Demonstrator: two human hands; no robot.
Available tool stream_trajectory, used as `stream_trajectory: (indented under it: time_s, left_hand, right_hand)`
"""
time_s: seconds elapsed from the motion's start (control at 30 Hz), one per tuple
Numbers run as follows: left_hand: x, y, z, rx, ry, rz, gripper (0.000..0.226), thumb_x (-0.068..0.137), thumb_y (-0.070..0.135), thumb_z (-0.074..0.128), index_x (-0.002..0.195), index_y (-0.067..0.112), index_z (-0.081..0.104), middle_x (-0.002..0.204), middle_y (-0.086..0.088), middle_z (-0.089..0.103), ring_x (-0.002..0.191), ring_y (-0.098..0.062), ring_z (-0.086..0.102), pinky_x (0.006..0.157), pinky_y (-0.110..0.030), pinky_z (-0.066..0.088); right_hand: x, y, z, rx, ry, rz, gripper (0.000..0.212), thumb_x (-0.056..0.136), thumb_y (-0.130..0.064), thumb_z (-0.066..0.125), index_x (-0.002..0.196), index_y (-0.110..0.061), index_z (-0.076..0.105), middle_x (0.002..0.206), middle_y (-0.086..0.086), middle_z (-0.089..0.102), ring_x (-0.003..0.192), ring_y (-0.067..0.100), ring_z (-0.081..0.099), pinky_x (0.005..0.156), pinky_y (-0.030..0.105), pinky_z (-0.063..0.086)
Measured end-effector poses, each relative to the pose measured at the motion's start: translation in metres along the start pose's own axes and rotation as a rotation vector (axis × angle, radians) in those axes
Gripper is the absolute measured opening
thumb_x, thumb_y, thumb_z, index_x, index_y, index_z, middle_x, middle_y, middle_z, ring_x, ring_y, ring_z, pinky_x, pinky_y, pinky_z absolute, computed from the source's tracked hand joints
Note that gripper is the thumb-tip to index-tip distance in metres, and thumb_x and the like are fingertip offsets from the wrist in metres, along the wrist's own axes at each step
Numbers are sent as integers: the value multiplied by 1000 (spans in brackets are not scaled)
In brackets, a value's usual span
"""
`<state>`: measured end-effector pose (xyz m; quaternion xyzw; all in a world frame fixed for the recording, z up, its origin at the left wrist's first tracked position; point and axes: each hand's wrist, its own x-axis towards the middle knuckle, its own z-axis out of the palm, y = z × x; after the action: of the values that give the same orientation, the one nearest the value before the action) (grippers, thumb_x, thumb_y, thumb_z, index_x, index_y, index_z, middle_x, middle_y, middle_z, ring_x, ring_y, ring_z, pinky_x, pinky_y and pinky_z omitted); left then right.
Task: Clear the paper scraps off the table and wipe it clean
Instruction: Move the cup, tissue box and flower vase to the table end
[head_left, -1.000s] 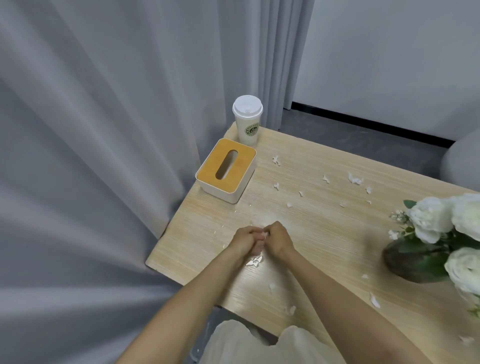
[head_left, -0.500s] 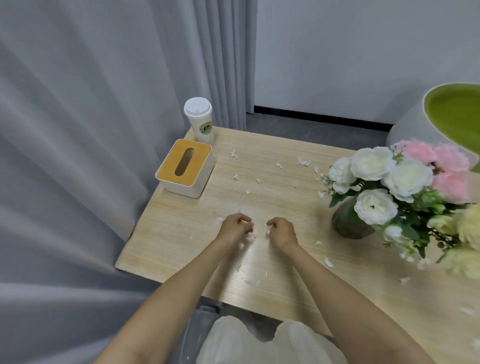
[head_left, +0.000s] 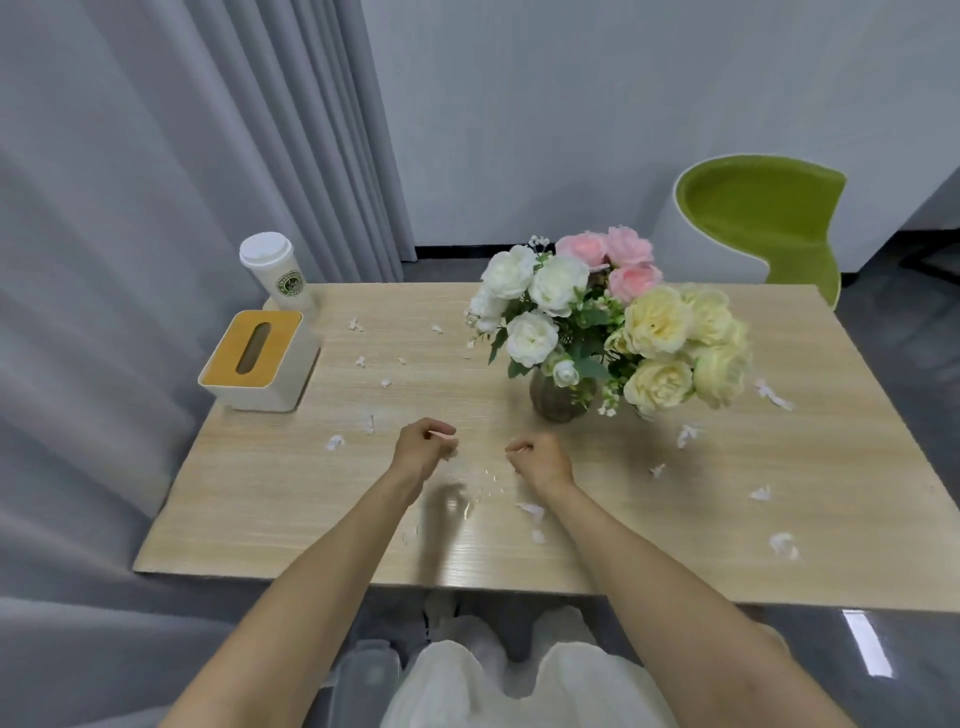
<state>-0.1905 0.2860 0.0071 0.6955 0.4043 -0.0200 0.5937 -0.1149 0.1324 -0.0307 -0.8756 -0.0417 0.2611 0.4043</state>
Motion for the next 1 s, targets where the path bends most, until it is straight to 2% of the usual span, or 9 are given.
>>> stream_trajectory:
  time_s: [0.13,0.4,0.5,0.6,0.67,0.73,0.83,0.9,1.0]
  left_hand:
    - [-11,-5,16,-6,-56,7,34,77,-20,54,92,10,63,75,-1,50,66,-13,51,57,-19,41]
    - [-17,-6,31,-67,-78,16,23,88,-6,54,105,7,64,85,-11,69,85,-17,62,93,-28,35]
    - [-8,-7,34,-17,-123,-17,43,82,-19,43,112,3,64,85,-4,67,82,-16,58,84,-27,40]
    - [-8,-6,37,-1,-107,4,18,85,-9,59,93,6,66,80,-3,62,77,-15,60,79,-24,40]
    - [-6,-9,37,59,-107,64,21,85,-12,56,81,6,67,83,-6,63,81,-19,59,74,-25,40]
    - [-4,-12,36,225,-143,116,34,82,-17,49,97,6,69,105,-9,63,101,-20,57,76,-24,39]
    - [0,-25,32,371,-243,179,56,84,5,68,136,12,48,143,-6,41,130,-22,41,91,-25,40]
    - [6,-32,31,454,-297,271,76,83,19,73,146,13,32,152,-6,28,140,-22,28,110,-31,30]
    - [18,-38,37,570,-324,388,86,83,29,73,150,13,21,157,-8,18,144,-23,19,117,-39,20]
  right_hand:
    - [-8,20,-14,-101,26,21,36,77,-3,47,62,-31,64,94,-8,70,85,15,63,77,24,50]
    - [-17,27,-36,166,92,21,22,87,0,53,98,-4,72,93,10,69,84,15,57,74,18,39]
    - [-19,26,-36,173,84,-4,21,87,1,56,98,-3,72,94,6,68,87,13,57,75,14,38]
    - [-23,21,-34,166,84,2,22,87,-1,55,102,-3,71,104,8,69,96,17,60,77,14,37]
    - [-23,20,-32,134,69,24,25,88,-7,56,110,-5,68,108,9,67,102,20,59,80,17,37]
    - [-24,24,-31,54,40,23,36,88,-17,61,122,-6,60,113,9,62,105,20,56,84,21,39]
    - [-27,38,-29,-58,29,10,66,84,-35,67,138,-8,42,137,13,48,126,27,45,102,32,39]
    - [-30,50,-30,-107,39,12,82,82,-44,68,144,-7,29,146,14,37,134,29,35,107,38,35]
    - [-30,66,-36,-98,86,22,95,80,-46,69,149,-8,16,153,13,24,140,29,24,112,40,27]
